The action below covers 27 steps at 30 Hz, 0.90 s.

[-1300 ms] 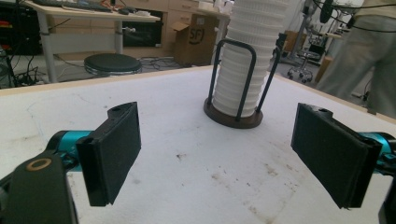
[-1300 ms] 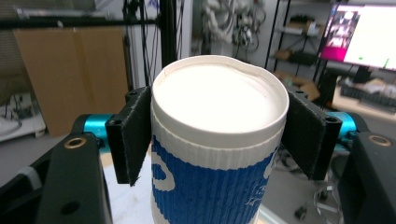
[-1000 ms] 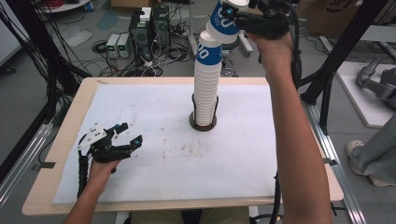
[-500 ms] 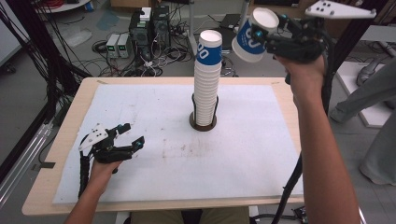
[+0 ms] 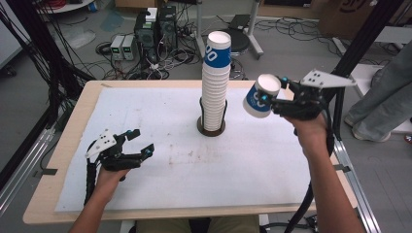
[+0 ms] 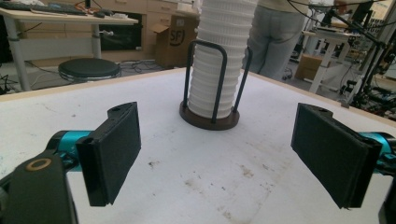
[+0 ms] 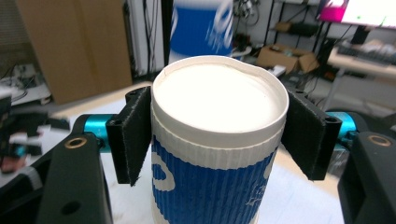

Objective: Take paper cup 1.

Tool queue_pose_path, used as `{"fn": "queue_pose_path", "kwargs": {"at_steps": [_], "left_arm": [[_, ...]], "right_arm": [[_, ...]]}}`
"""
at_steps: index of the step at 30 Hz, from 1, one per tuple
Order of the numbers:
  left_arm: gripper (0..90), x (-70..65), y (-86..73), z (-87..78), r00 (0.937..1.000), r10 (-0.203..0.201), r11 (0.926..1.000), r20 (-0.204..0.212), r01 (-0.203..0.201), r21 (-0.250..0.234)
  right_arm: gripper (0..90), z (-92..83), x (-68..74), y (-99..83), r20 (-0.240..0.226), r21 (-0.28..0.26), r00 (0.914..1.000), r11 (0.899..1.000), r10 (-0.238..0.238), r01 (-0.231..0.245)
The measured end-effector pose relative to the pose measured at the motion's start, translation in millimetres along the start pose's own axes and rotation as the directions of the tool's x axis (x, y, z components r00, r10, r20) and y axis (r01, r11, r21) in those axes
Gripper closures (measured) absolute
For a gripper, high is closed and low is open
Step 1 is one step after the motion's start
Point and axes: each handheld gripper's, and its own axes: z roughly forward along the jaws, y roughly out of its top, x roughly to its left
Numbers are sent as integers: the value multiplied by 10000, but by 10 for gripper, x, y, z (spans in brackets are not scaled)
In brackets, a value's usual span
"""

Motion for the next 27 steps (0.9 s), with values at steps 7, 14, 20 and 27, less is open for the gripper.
{"fn": "queue_pose_path", "kwargs": {"at_steps": [7, 14, 20, 27], "left_arm": [[159, -22, 0, -7, 10000, 14, 10000, -19, -15, -61], [159, -24, -2, -24, 10000, -44, 9999, -5, 44, -132], [157, -31, 7, -27, 10000, 30, 9998, 36, -29, -190], [157, -57, 15, -1, 9998, 103, 9998, 181, -100, -151]], "right_arm": [[308, 100, 108, -461, -224, 503, 9997, 9987, 81, -70], [308, 211, 162, -714, -546, 659, 9981, 9975, 282, -246], [308, 250, 213, -738, -684, 650, 9975, 9978, 195, -151], [307, 264, 240, -726, -812, 755, 9966, 9971, 145, -84]]}}
